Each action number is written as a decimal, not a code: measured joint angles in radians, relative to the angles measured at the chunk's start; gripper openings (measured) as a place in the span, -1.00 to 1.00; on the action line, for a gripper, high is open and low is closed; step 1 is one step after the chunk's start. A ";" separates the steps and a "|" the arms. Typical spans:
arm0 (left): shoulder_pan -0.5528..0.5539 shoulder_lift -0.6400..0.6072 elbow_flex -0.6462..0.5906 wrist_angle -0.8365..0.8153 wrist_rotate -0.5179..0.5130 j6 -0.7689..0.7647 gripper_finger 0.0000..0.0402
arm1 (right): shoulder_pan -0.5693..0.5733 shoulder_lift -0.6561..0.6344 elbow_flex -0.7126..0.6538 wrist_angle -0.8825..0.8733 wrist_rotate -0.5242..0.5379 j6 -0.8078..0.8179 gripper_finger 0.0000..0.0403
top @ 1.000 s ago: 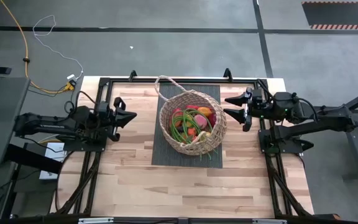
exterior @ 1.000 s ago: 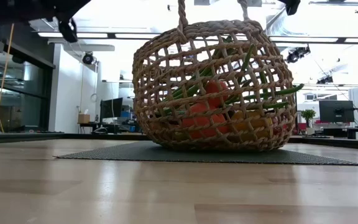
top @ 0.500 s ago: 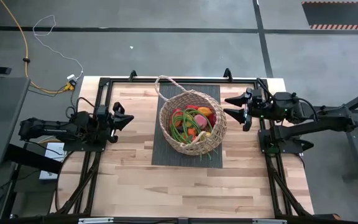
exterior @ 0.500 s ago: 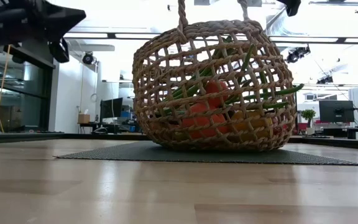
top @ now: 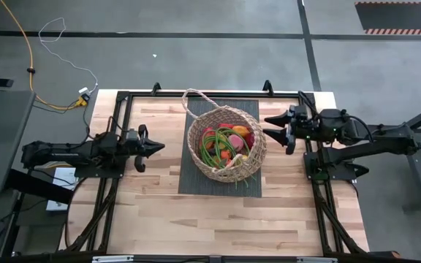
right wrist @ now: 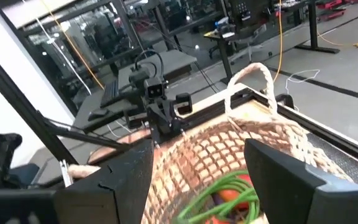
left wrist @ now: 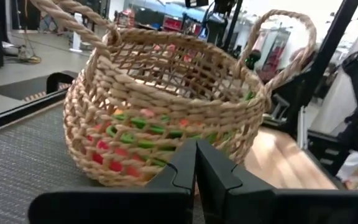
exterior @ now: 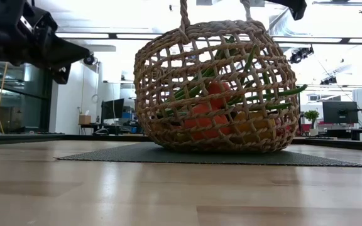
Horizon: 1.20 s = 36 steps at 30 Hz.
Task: Build produce basket
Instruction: Return to Home Position
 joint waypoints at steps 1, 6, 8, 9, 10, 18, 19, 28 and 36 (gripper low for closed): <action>0.002 0.000 0.000 -0.005 0.000 0.010 -1.00 | 0.000 -0.003 0.000 -0.013 -0.002 0.000 0.21; 0.002 0.000 0.000 -0.015 -0.036 0.031 -1.00 | 0.000 -0.035 0.000 -0.085 -0.043 0.007 0.21; 0.002 0.000 0.000 -0.014 -0.038 0.031 -1.00 | 0.000 -0.059 0.000 -0.118 -0.063 0.015 0.21; 0.002 0.000 0.000 -0.015 -0.038 0.031 -1.00 | 0.000 -0.073 0.000 -0.134 -0.068 0.022 0.21; 0.002 0.000 0.000 -0.015 -0.038 0.032 -1.00 | 0.000 -0.088 0.000 -0.153 -0.073 0.031 0.21; 0.002 0.000 0.000 -0.015 -0.038 0.032 -0.99 | 0.000 -0.219 0.000 -0.276 -0.073 -0.018 0.21; 0.002 0.000 0.000 -0.018 -0.038 0.031 -0.98 | 0.000 -0.232 0.000 -0.285 -0.074 -0.015 0.21; -0.016 -0.162 0.000 -0.045 -0.038 0.031 -0.98 | 0.000 -0.284 0.000 -0.308 -0.075 -0.018 0.21; -0.046 -0.192 0.001 -0.129 -0.046 0.031 -0.98 | 0.000 -0.284 0.000 -0.318 -0.075 -0.022 0.21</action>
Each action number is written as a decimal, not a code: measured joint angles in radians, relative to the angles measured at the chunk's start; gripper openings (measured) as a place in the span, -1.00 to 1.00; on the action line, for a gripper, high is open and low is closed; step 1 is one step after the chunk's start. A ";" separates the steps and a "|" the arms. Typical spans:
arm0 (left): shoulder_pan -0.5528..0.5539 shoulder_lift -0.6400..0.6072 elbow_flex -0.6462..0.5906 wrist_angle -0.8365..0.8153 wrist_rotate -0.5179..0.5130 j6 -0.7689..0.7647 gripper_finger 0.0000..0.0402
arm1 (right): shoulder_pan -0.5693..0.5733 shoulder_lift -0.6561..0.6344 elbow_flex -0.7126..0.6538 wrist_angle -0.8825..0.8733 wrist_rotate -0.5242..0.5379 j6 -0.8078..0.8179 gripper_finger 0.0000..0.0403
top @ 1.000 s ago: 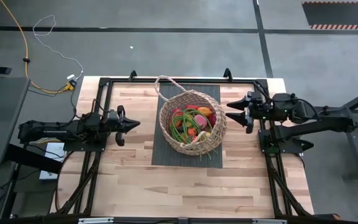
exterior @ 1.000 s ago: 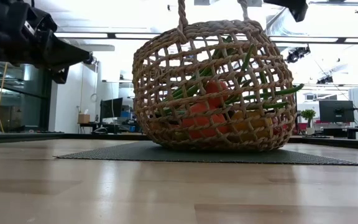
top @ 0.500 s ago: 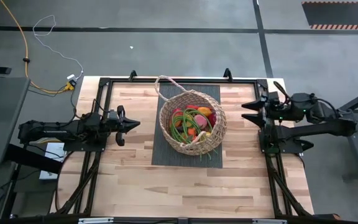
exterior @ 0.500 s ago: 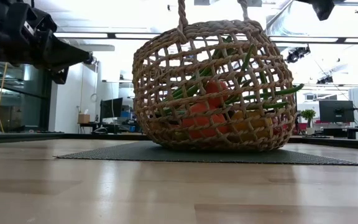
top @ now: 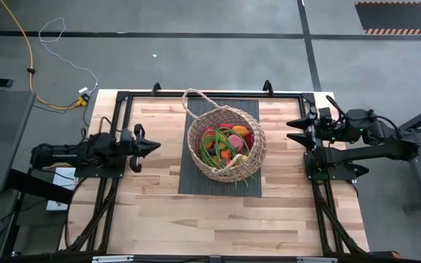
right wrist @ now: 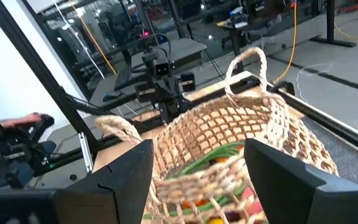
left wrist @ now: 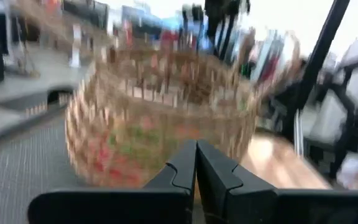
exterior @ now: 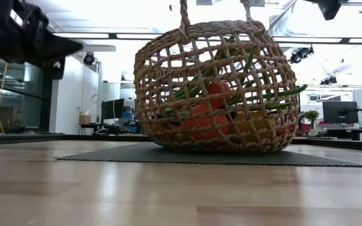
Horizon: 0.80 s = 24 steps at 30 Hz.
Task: Build produce basket
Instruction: Return to Home Position
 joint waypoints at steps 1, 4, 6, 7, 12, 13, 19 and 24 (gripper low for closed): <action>-0.010 0.001 0.000 -0.032 -0.002 0.000 -0.98 | 0.000 0.000 -0.001 -0.007 0.000 0.001 0.21; -0.045 0.000 -0.001 -0.027 0.009 0.000 -0.98 | 0.000 -0.011 -0.032 -0.001 0.000 0.008 0.21; -0.057 0.000 0.000 -0.031 0.033 0.000 -0.98 | 0.000 -0.026 -0.064 0.006 0.000 0.027 0.19; -0.060 0.001 0.000 -0.033 0.041 0.000 -0.98 | 0.000 -0.034 -0.082 0.015 0.000 0.039 0.17; -0.064 0.015 0.000 -0.032 0.044 0.000 -0.98 | 0.000 -0.087 -0.204 0.151 -0.059 0.055 -0.12; -0.064 0.023 0.000 -0.034 0.044 0.000 -0.98 | 0.000 -0.097 -0.231 0.176 -0.073 0.056 -0.22; -0.064 0.053 0.000 -0.035 0.043 0.000 -0.98 | 0.008 -0.178 -0.376 0.299 -0.197 0.093 -0.91; -0.064 0.053 0.000 -0.034 0.043 0.000 -0.98 | 0.036 -0.263 -0.434 0.335 -0.177 0.085 -0.91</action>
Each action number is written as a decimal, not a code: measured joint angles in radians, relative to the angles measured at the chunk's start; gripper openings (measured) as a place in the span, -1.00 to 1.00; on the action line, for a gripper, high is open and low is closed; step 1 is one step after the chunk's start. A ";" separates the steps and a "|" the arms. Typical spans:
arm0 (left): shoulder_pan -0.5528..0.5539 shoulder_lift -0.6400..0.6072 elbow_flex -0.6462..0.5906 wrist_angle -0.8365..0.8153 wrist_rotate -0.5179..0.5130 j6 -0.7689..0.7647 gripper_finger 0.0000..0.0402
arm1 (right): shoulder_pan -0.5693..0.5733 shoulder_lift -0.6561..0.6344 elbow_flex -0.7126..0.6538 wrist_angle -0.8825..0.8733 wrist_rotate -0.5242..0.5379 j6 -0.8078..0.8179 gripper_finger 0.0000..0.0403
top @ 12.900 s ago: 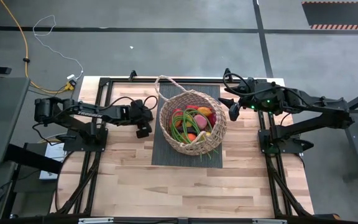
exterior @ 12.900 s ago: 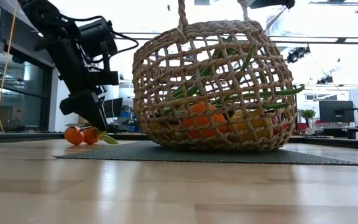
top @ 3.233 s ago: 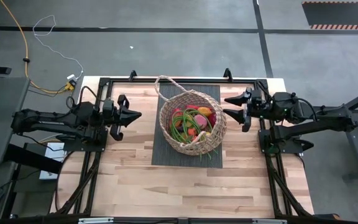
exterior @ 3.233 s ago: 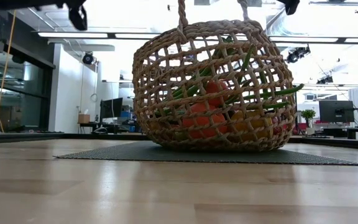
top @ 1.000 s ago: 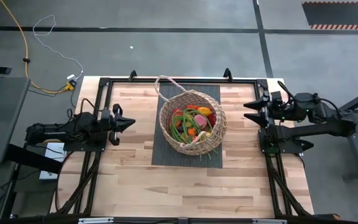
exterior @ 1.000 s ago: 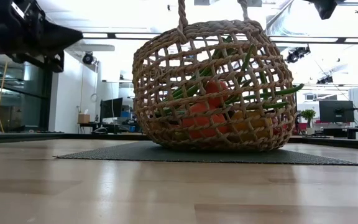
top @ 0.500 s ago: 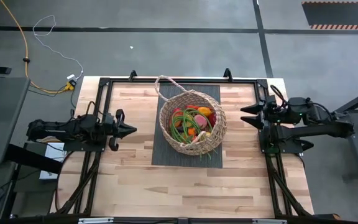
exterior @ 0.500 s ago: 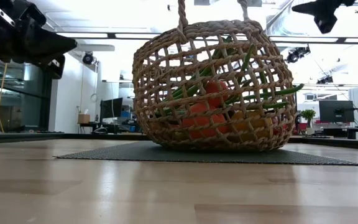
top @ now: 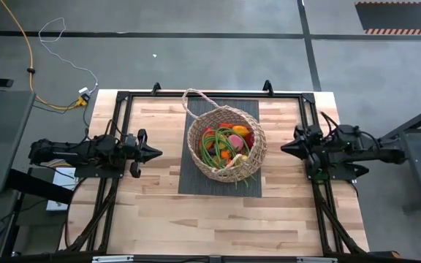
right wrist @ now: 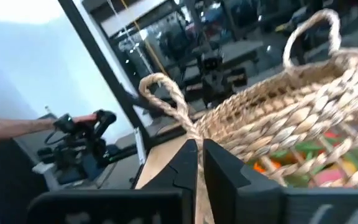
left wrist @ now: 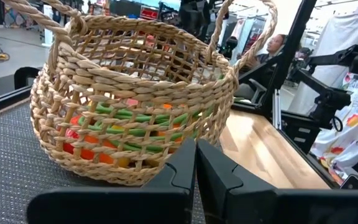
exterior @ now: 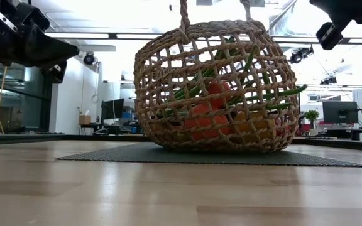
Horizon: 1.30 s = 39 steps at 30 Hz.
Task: Build produce basket
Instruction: Return to Home Position
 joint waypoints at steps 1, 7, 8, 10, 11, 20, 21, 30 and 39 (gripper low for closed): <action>0.000 0.000 0.000 0.000 0.000 0.000 -0.98 | 0.004 -0.012 -0.008 0.009 0.011 -0.013 -0.94; 0.000 0.010 0.000 0.000 0.000 0.000 -0.98 | 0.010 -0.036 -0.055 0.119 0.034 -0.056 -0.99; 0.000 0.010 0.000 0.001 0.000 0.000 -0.98 | 0.010 -0.035 -0.067 0.138 0.034 -0.056 -0.99; 0.000 0.010 0.000 0.001 0.000 0.000 -0.98 | 0.010 -0.034 -0.096 0.184 0.034 -0.052 -1.00; 0.000 0.010 0.000 0.001 0.000 0.000 -0.98 | 0.012 -0.034 -0.114 0.216 0.034 -0.049 -1.00; 0.000 -0.004 0.000 0.001 0.000 0.000 -0.98 | 0.088 -0.046 -0.267 0.378 0.089 -0.053 -1.00; 0.000 -0.007 0.000 0.001 0.000 0.000 -0.98 | 0.089 -0.053 -0.274 0.379 0.103 -0.059 -1.00; 0.000 -0.045 0.000 0.001 0.000 0.000 -0.98 | 0.083 -0.134 -0.294 0.327 0.126 -0.102 -1.00; 0.000 -0.046 0.000 0.002 0.000 0.000 -0.98 | 0.083 -0.138 -0.349 0.333 0.154 -0.134 -1.00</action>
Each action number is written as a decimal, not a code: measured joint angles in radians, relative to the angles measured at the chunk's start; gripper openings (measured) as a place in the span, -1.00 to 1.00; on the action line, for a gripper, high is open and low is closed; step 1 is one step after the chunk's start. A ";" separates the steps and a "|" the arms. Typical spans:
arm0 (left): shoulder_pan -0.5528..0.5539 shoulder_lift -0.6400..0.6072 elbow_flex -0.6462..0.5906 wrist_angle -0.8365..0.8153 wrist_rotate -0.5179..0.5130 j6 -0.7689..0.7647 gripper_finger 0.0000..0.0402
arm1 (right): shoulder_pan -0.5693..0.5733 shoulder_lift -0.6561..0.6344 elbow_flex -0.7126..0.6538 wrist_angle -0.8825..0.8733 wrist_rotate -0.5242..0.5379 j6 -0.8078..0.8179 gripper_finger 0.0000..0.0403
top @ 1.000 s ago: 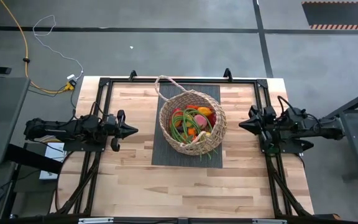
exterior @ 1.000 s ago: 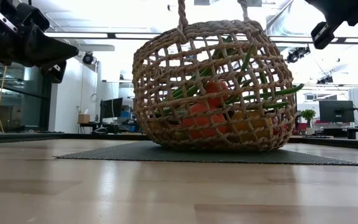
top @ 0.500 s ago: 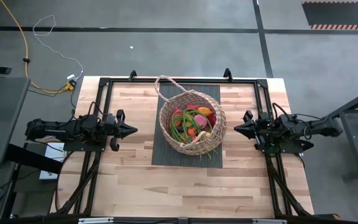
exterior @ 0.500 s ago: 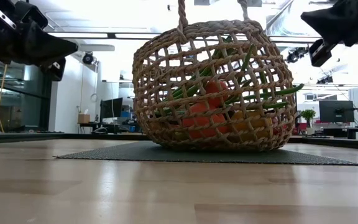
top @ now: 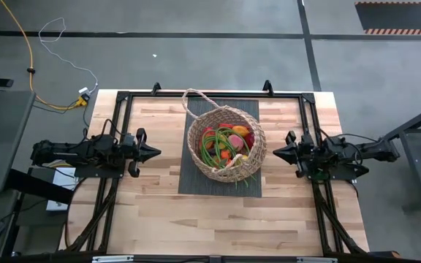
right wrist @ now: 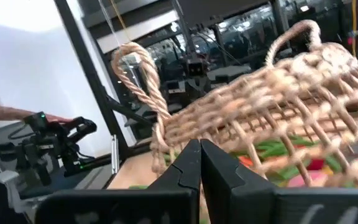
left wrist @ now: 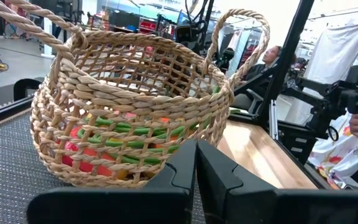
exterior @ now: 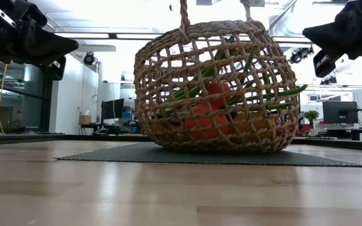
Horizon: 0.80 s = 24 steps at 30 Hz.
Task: Build produce basket
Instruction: Return to Home Position
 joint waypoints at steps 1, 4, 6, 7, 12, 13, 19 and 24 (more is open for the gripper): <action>0.000 0.000 0.000 0.000 0.000 0.000 -0.98 | 0.000 0.002 0.000 -0.009 0.010 0.005 -1.00; 0.000 0.000 0.000 0.000 0.000 0.000 -0.98 | 0.000 0.001 0.000 -0.019 0.019 -0.047 -1.00; 0.000 0.000 0.000 0.000 0.000 0.000 -0.98 | -0.001 0.000 0.000 -0.036 0.022 -0.083 -1.00; 0.000 -0.001 0.000 0.000 0.000 0.000 -0.98 | -0.001 -0.003 0.000 -0.057 0.022 -0.097 -1.00; 0.000 -0.005 0.000 0.000 0.000 0.000 -0.98 | -0.002 0.010 0.000 -0.127 0.021 -0.108 -1.00; 0.000 -0.005 0.000 0.000 0.000 0.000 -0.98 | -0.002 0.011 0.000 -0.127 0.021 -0.113 -1.00; 0.000 -0.005 0.000 0.000 0.000 0.000 -0.98 | -0.002 0.013 0.000 -0.127 0.022 -0.151 -1.00; 0.000 -0.005 0.000 0.000 0.000 0.000 -0.98 | -0.002 0.014 0.000 -0.127 0.020 -0.115 -1.00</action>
